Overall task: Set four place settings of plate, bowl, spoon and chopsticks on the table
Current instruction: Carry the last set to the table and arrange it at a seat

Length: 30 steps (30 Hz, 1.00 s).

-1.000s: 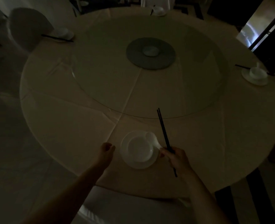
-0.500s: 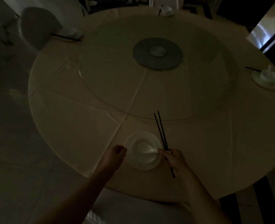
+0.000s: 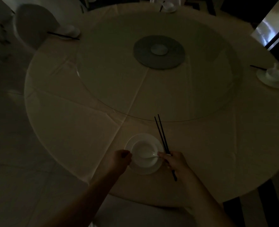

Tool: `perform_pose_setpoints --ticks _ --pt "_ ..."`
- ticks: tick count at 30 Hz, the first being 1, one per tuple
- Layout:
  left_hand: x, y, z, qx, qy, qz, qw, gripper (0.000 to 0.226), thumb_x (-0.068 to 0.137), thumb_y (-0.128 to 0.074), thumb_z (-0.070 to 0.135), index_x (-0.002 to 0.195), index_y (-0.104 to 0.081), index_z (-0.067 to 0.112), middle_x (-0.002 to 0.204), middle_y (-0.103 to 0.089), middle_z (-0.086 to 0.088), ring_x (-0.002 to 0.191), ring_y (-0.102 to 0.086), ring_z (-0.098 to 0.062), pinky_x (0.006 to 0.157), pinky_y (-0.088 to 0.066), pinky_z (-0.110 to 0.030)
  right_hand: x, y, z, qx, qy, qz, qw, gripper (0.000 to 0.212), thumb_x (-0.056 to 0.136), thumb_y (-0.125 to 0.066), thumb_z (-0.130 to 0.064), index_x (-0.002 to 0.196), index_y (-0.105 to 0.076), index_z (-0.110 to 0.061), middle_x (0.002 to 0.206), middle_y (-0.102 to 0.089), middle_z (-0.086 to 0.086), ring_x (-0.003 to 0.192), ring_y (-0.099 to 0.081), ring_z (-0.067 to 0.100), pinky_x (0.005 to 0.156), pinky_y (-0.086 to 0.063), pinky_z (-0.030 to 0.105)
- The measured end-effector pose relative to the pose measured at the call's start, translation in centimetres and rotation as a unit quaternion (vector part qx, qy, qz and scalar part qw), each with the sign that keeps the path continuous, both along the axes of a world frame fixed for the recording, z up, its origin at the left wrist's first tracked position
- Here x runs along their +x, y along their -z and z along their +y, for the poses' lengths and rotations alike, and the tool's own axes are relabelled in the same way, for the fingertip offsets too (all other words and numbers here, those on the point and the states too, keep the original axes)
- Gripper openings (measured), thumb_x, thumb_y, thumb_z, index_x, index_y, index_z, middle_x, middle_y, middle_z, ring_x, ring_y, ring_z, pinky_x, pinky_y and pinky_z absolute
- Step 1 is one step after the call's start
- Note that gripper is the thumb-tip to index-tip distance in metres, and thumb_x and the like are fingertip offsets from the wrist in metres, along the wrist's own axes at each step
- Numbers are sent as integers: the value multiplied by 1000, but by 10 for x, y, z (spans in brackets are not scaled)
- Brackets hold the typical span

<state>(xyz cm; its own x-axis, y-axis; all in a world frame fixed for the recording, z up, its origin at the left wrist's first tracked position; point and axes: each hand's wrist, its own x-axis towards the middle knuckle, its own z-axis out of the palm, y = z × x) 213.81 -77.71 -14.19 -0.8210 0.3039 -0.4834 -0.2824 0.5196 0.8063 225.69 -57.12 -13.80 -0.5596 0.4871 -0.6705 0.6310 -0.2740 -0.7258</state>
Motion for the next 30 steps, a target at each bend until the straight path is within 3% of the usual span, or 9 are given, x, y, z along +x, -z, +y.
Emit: perform_pose_setpoints --ticks 6,11,14,20,22,24,26,28,30 --pt "-1 -7 4 10 16 0 1000 21 91 -58 0 77 -72 -9 63 -65 -19 60 -61 -24 63 -50 -32 -1 4 -1 5 -18 -7 1000 23 74 -85 -33 86 -78 -15 75 -75 9 63 -64 18 49 -41 27" --pt "-7 -2 4 0 20 2 1000 26 91 -59 0 69 -71 -7 48 -62 -3 46 -60 -9 54 -50 -23 -5 5 -2 16 -28 -9 999 31 72 -85 -36 80 -79 -7 56 -67 -2 46 -58 7 42 -39 23" --pt "-9 -2 2 5 19 -7 1000 28 91 -60 3 66 -71 3 52 -65 -5 55 -64 -22 63 -54 -33 -8 4 -1 20 -23 -16 999 35 70 -86 -43 69 -77 -9 59 -69 1 47 -58 9 43 -40 24" --pt "-4 -14 -13 -15 -35 -46 998 39 96 -58 28 70 -69 0 57 -66 -8 48 -64 -18 48 -53 -30 7 0 1 -10 33 -18 999 76 46 -76 -77 81 -78 -10 64 -69 2 41 -52 7 39 -37 22" --pt "0 -21 -24 -35 -28 -37 998 39 96 -56 33 75 -68 1 61 -67 -10 50 -63 -20 46 -49 -28 17 2 4 -30 59 -28 997 82 56 -68 -82 84 -77 -6 67 -70 6 42 -49 10 40 -35 24" --pt "7 -29 -30 -63 15 -11 998 40 95 -57 35 74 -67 2 59 -66 -11 46 -60 -13 41 -43 -22 28 7 7 -89 95 -18 991 75 81 -56 -74 85 -75 -2 65 -67 9 46 -47 15 42 -34 26" --pt "15 -35 -25 -73 86 -11 994 39 95 -58 31 68 -66 3 53 -64 -8 37 -53 -7 38 -39 -19 38 9 7 -129 135 14 982 54 98 -50 -49 87 -71 0 69 -61 10 52 -47 17 46 -37 28" --pt "26 -36 -13 -60 166 -61 982 32 94 -60 23 68 -65 6 54 -62 -5 35 -50 -5 38 -39 -19 49 10 5 -126 155 37 979 34 102 -49 -26 90 -66 0 75 -59 12 57 -50 18 52 -41 29" --pt "38 -37 2 -47 258 -127 957 24 94 -61 21 79 -67 4 67 -67 -6 41 -56 -7 37 -42 -21 58 10 -1 -122 165 50 977 28 103 -47 -18 88 -64 0 75 -61 12 58 -54 18 56 -46 31"
